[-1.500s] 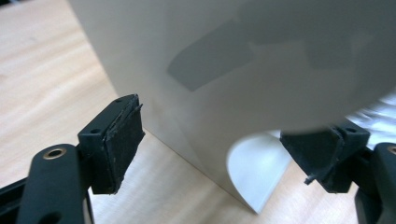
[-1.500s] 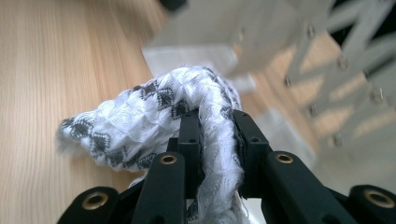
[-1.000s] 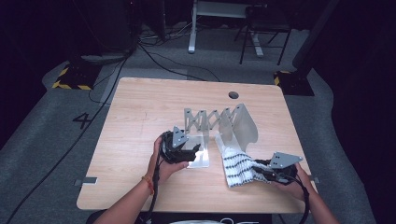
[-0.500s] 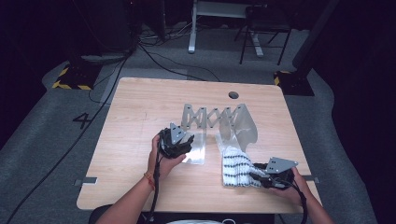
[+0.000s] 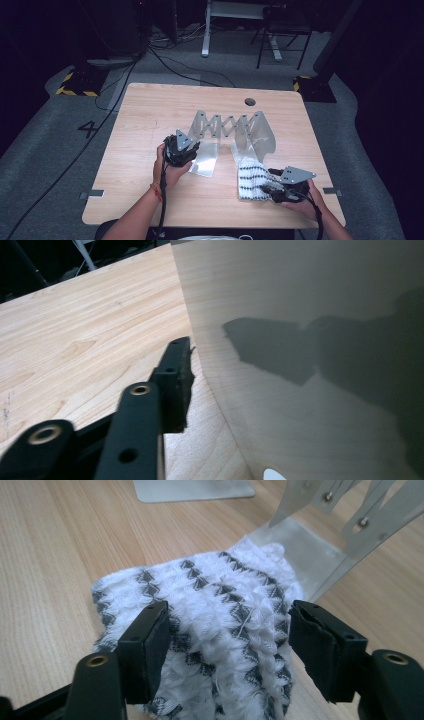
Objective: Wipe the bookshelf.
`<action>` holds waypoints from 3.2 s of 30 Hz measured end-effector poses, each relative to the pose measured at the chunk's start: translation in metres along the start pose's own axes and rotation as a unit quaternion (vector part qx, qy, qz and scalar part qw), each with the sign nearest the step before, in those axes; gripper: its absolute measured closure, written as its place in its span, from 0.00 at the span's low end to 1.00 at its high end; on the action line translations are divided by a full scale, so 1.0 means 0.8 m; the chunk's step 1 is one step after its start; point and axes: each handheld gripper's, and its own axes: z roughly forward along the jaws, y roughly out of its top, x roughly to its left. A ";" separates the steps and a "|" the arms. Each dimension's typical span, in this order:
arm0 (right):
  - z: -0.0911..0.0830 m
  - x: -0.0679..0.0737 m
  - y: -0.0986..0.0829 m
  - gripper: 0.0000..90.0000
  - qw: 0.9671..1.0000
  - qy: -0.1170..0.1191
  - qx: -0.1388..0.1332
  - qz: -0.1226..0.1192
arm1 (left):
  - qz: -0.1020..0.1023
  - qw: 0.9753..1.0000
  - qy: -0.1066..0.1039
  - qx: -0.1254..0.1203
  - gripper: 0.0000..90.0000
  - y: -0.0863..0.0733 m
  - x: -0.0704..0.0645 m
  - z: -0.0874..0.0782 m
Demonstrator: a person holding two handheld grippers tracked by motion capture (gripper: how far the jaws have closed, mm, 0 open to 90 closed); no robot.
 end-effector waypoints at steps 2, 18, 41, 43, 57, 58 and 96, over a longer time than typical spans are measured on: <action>0.008 -0.002 -0.002 0.34 1.000 0.001 0.012 0.008 | -0.003 1.000 -0.001 -0.001 0.59 0.000 0.001 0.000; 0.034 -0.023 -0.021 0.60 0.994 0.061 0.065 0.067 | 0.002 1.000 -0.014 0.000 0.83 0.002 0.014 0.005; -0.050 -0.019 -0.012 0.85 0.999 0.003 -0.046 0.025 | -0.017 1.000 -0.025 0.000 0.73 0.006 0.058 0.007; -0.063 -0.024 -0.012 0.85 0.996 -0.016 -0.076 0.033 | -0.015 0.999 -0.033 0.000 0.73 0.006 0.060 0.009; -0.116 -0.052 0.000 0.85 0.968 -0.128 -0.206 0.066 | -0.011 0.998 -0.062 0.007 0.87 0.006 0.054 0.014; -0.113 -0.058 0.000 0.85 0.967 -0.137 -0.203 0.077 | -0.010 0.998 -0.061 0.007 0.87 0.006 0.054 0.014; 0.007 -0.019 0.049 0.84 0.990 0.043 -0.133 0.008 | 0.025 0.994 -0.107 0.005 0.87 0.011 0.039 0.018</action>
